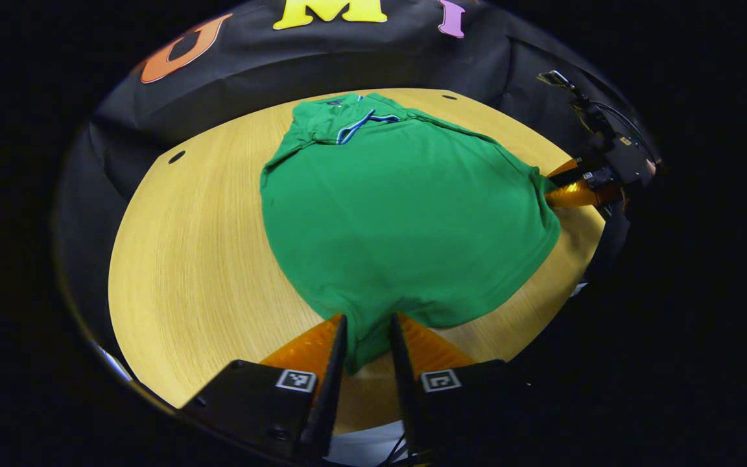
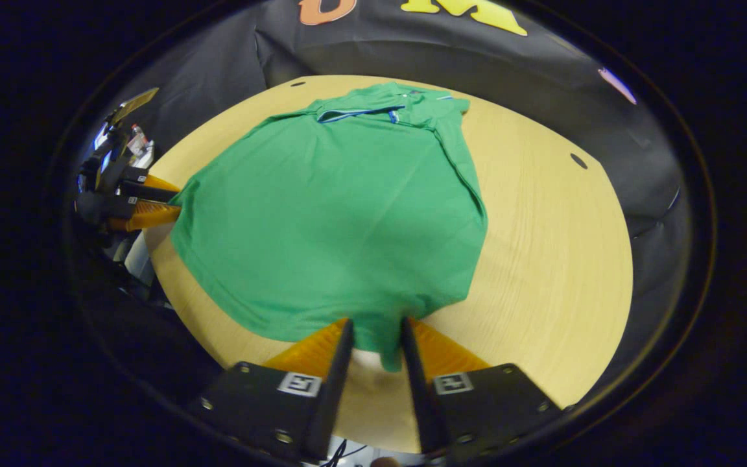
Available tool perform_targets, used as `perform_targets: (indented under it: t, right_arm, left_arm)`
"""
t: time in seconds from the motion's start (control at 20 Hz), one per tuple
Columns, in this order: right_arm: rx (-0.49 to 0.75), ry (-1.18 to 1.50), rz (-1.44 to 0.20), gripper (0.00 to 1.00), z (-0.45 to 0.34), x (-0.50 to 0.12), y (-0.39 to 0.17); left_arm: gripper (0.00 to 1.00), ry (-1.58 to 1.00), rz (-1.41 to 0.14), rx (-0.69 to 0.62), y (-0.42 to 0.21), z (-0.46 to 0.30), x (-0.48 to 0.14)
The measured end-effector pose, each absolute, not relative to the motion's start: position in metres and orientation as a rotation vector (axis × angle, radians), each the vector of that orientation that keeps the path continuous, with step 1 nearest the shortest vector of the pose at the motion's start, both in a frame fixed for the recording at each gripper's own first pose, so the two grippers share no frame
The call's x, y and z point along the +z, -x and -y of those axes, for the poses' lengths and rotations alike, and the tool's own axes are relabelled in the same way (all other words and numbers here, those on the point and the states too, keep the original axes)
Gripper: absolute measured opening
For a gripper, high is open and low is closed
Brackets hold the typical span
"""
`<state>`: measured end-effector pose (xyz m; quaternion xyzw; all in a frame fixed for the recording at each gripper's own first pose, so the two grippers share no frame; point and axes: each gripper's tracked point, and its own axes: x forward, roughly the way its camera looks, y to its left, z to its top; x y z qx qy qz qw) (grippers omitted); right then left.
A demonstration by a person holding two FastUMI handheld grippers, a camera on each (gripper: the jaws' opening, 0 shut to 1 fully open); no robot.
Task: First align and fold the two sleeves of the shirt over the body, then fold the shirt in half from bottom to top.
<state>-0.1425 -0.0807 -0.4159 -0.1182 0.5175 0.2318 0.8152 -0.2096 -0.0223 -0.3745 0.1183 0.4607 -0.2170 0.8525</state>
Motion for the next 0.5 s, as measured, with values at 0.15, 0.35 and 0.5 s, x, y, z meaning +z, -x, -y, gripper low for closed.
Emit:
perform_targets:
  t: [0.15,0.35,0.5]
  right_arm:
    - [0.486,0.204,-1.116,0.04,0.076,-0.414,0.140]
    - [0.484,0.030,-1.137,0.01,0.067,-0.403,0.138]
    - [0.485,-0.040,-1.106,0.01,0.064,-0.384,0.130]
  left_arm:
    - [0.12,-0.136,-0.994,-0.457,0.209,0.024,-0.373]
    - [0.03,0.071,-1.032,-0.445,0.201,0.029,-0.353]
    - [0.03,0.070,-0.985,-0.476,0.195,0.032,-0.331]
